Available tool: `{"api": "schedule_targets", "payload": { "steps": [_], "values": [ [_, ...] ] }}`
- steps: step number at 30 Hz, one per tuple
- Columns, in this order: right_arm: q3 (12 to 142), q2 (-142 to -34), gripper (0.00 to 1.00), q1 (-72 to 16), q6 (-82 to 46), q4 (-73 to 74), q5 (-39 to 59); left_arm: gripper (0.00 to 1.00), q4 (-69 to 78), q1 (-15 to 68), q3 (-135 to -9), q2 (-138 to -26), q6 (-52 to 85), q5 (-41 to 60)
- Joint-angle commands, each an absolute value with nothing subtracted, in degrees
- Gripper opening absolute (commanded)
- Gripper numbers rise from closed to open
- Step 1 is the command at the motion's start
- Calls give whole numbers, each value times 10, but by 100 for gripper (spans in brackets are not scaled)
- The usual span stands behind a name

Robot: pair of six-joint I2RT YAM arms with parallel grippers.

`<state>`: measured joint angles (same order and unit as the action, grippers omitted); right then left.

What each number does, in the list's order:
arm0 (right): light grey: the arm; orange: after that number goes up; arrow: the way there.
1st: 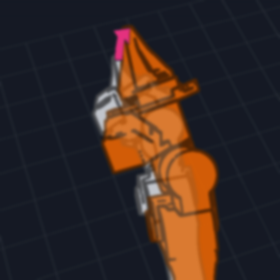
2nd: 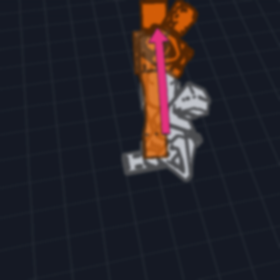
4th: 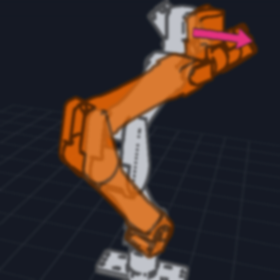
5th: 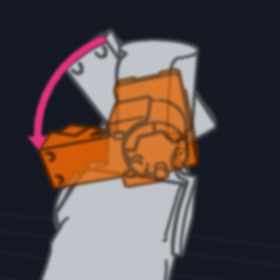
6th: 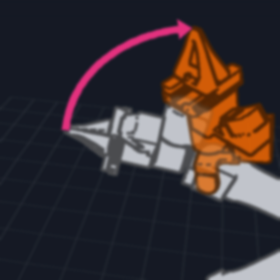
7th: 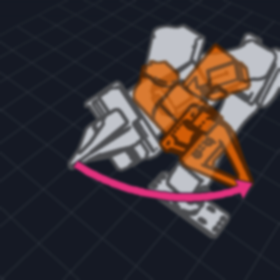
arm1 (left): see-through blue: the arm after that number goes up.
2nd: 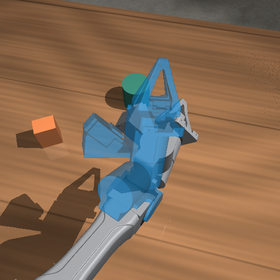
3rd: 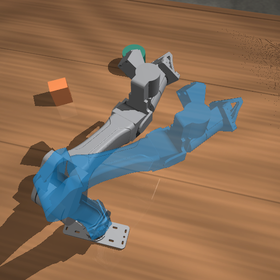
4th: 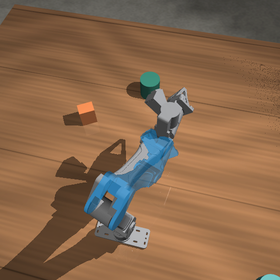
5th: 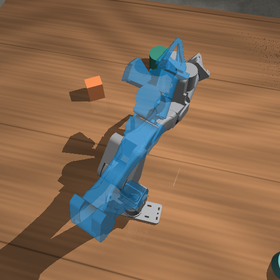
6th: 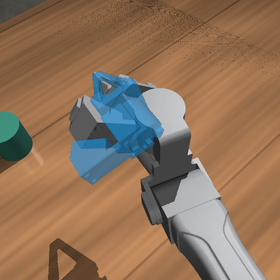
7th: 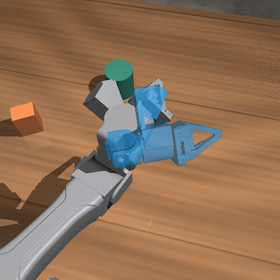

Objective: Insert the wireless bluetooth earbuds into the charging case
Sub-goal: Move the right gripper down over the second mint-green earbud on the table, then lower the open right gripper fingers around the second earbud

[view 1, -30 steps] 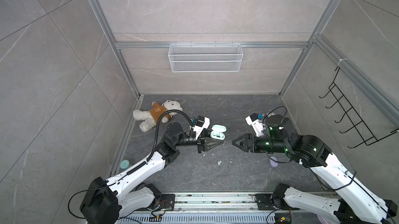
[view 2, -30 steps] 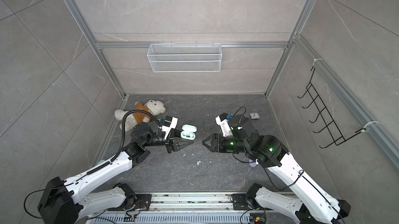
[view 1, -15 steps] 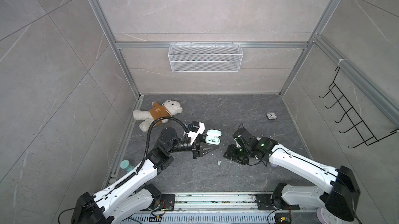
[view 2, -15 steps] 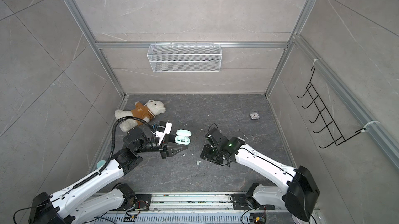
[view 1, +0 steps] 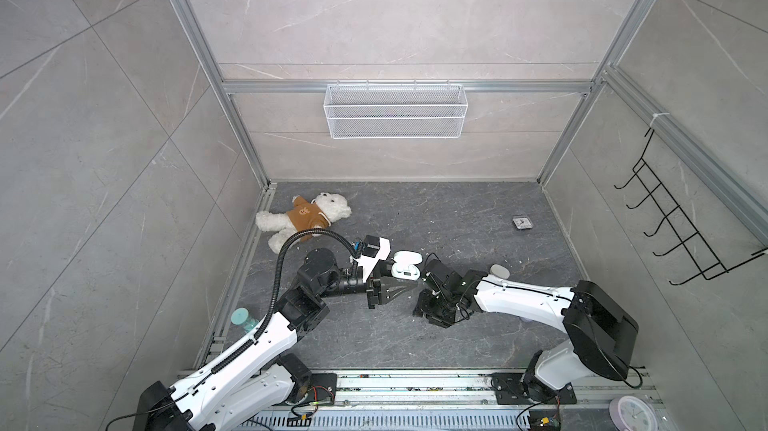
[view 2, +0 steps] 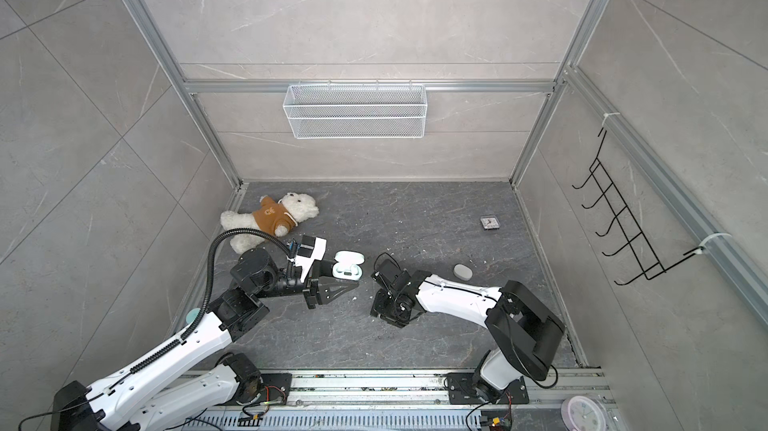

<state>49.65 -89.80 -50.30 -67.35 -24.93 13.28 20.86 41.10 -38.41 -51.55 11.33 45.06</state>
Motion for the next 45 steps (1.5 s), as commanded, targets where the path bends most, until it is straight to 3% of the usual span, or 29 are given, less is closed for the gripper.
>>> {"api": "schedule_targets", "payload": {
  "steps": [1,45],
  "values": [
    [490,-913,57,-506,-685,-237,136,31,218,408,-385,-504,99,448],
    [604,-1004,56,-490,-637,-150,162,31,204,408,-380,-482,99,434]
  ]
}}
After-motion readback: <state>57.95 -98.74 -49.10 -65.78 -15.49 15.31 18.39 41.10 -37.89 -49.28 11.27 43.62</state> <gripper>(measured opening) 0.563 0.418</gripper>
